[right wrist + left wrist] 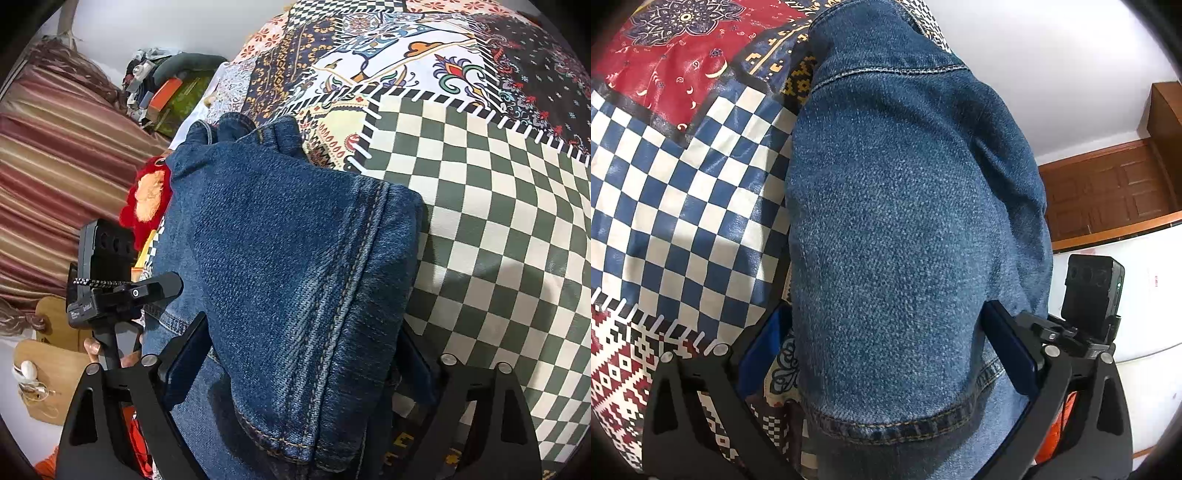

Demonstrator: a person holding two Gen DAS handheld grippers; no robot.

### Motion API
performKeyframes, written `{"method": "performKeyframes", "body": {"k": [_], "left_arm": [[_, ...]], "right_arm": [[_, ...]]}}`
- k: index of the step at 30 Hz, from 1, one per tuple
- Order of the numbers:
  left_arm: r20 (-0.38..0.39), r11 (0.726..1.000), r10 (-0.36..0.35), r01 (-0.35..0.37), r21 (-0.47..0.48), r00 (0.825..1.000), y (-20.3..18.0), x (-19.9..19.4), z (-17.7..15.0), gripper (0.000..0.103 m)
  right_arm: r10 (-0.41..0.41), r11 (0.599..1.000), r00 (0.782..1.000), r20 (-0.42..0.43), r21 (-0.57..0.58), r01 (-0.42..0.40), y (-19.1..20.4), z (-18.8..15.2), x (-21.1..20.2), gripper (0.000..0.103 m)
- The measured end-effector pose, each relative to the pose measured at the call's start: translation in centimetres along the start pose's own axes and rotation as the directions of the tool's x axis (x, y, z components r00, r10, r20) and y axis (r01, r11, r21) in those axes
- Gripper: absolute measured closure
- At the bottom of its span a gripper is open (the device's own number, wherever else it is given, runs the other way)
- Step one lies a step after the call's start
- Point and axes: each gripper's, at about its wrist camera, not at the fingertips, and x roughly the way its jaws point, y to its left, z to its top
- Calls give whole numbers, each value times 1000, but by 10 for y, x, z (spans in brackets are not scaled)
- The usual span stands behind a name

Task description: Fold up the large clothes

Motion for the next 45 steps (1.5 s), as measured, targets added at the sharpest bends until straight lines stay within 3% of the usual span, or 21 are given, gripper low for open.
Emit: {"method": "performKeyframes", "body": {"k": [2, 5, 10, 21, 30, 39, 45], "left_arm": [[3, 1000, 5, -5, 25, 1000, -5, -6, -1, 10], [14, 994, 40, -41, 104, 999, -21, -16, -7, 29], [38, 984, 77, -82, 158, 996, -48, -31, -15, 40], [201, 946, 88, -146, 290, 976, -91, -130, -49, 43], [289, 950, 84, -164, 266, 954, -66, -202, -78, 43], [283, 966, 142, -196, 172, 949, -14, -223, -92, 43], [213, 977, 174, -195, 82, 961, 42, -191, -82, 43]], "right_arm": [[12, 1000, 1000, -3, 2, -11, 1, -1, -2, 33], [33, 999, 999, -6, 24, -32, 2, -2, -6, 48], [-8, 1000, 999, 31, -14, 9, 24, -11, -24, 61], [-13, 991, 993, 121, -132, 29, 109, -29, -72, 64], [28, 979, 990, 138, -205, 1, 180, -52, -82, 64], [54, 979, 997, 55, -198, -42, 212, -66, -27, 64], [38, 989, 998, -42, -141, -43, 197, -61, 32, 64]]}}
